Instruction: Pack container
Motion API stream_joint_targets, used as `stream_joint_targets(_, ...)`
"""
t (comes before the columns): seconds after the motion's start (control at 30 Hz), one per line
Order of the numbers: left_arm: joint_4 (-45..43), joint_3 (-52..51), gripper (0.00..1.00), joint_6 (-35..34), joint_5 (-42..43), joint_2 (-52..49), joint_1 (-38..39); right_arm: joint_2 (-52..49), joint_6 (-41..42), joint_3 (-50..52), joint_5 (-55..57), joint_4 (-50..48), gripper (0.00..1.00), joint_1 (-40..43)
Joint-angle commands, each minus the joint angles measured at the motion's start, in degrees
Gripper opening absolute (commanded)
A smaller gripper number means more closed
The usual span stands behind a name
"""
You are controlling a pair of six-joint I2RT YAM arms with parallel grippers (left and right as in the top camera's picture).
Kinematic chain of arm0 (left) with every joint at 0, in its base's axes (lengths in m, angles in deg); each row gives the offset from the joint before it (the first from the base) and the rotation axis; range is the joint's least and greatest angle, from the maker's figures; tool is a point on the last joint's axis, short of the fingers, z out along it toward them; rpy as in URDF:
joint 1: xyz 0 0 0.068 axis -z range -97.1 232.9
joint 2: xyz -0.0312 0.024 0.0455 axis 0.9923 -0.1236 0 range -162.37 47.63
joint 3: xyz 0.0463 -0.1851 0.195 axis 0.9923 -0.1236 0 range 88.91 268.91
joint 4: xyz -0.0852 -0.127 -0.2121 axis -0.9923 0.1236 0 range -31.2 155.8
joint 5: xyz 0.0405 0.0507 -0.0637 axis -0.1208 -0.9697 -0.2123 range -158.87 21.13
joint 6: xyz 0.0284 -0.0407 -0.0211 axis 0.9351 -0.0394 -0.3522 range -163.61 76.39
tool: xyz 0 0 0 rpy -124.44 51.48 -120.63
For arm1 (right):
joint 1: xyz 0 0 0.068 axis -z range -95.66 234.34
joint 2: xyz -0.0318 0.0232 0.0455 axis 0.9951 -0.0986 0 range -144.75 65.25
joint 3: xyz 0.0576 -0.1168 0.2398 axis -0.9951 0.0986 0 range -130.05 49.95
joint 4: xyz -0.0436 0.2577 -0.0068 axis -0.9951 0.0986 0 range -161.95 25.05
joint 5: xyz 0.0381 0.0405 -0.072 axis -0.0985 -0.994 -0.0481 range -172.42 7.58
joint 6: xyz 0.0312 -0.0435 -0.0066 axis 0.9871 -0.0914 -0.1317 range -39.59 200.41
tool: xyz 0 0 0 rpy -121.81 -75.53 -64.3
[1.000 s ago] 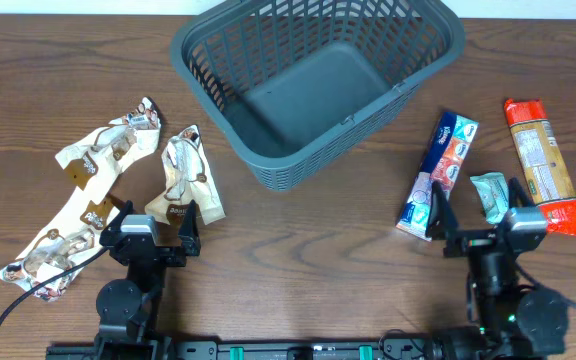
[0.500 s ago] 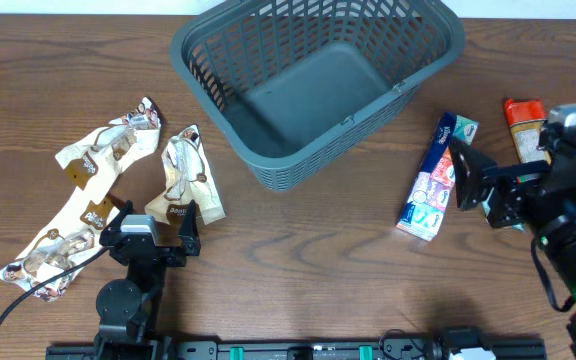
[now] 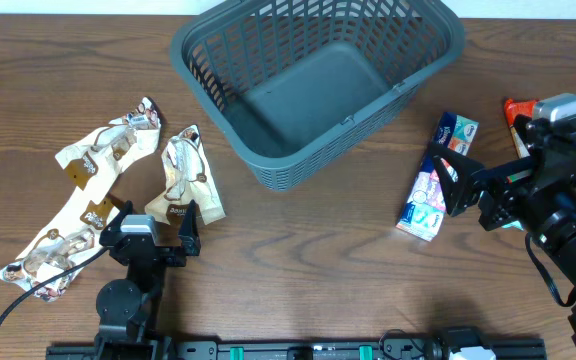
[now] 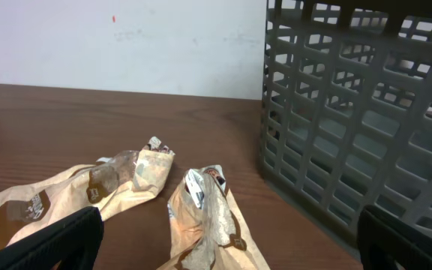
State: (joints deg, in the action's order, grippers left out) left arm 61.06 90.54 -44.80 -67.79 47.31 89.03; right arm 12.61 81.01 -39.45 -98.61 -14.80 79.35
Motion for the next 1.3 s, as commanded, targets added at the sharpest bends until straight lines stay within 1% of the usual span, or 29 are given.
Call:
stream_joint_targets(0.0,0.7,-1.4,0.99,1.0,-0.7,0.1,0.1,0.0,2.1,-0.8,-4.4,-0.6,0.99,-0.2)
stream_joint_targets(0.13,-2.4,-1.2,0.99,0.5,0.3,0.1,0.1,0.0,3.3,-1.8,-5.0,-1.7,0.99,-0.2)
stream_joint_targets(0.27,-1.8,-0.6,0.99,-0.4,3.2,-0.1,0.1,0.0,5.1,-2.5,-5.0,-5.2,0.99,-0.2)
stream_joint_targets(0.4,-0.7,2.7,0.99,-5.0,4.5,-2.1,0.1,-0.8,5.9,-2.8,-4.5,-6.4,0.99,-0.2)
stream_joint_targets(0.47,2.3,6.9,0.99,-4.9,4.5,-4.3,0.1,-2.3,7.5,-3.4,-3.6,-6.1,0.99,-0.2)
stream_joint_targets(0.53,7.0,12.7,0.99,-3.3,4.5,-7.9,0.1,-4.4,7.9,-4.6,-3.8,-4.7,0.99,-0.2)
stream_joint_targets(0.63,15.5,24.1,0.99,-0.4,4.5,-16.4,0.1,-8.8,8.0,-8.4,-3.7,-1.6,0.99,-0.2)
stream_joint_targets(0.73,23.1,35.7,0.99,0.9,5.1,-25.4,0.1,-13.1,8.0,-14.0,-3.7,1.7,0.99,-0.2)
stream_joint_targets(0.87,34.9,54.1,0.99,1.7,11.5,-37.7,0.1,-18.6,7.9,-23.7,-3.0,7.1,0.99,-0.1)
stream_joint_targets(0.97,40.4,63.9,0.99,1.6,14.0,-43.6,0.1,-21.6,7.9,-30.7,-2.1,11.9,0.99,1.0)
stream_joint_targets(1.03,41.0,67.3,0.99,1.0,15.3,-46.1,0.1,-23.2,7.5,-34.8,-2.1,15.1,0.99,2.3)
stream_joint_targets(1.17,40.3,67.4,0.99,0.7,16.3,-48.6,0.1,-26.4,3.2,-41.3,-2.0,22.9,0.99,4.5)
stream_joint_targets(1.23,41.8,68.4,0.98,0.4,16.3,-49.9,0.1,-28.6,0.5,-43.3,-1.7,27.5,0.99,5.2)
stream_joint_targets(1.27,42.7,69.1,0.99,-1.0,16.3,-50.3,0.1,-29.7,0.2,-44.0,-1.1,29.4,0.99,5.4)
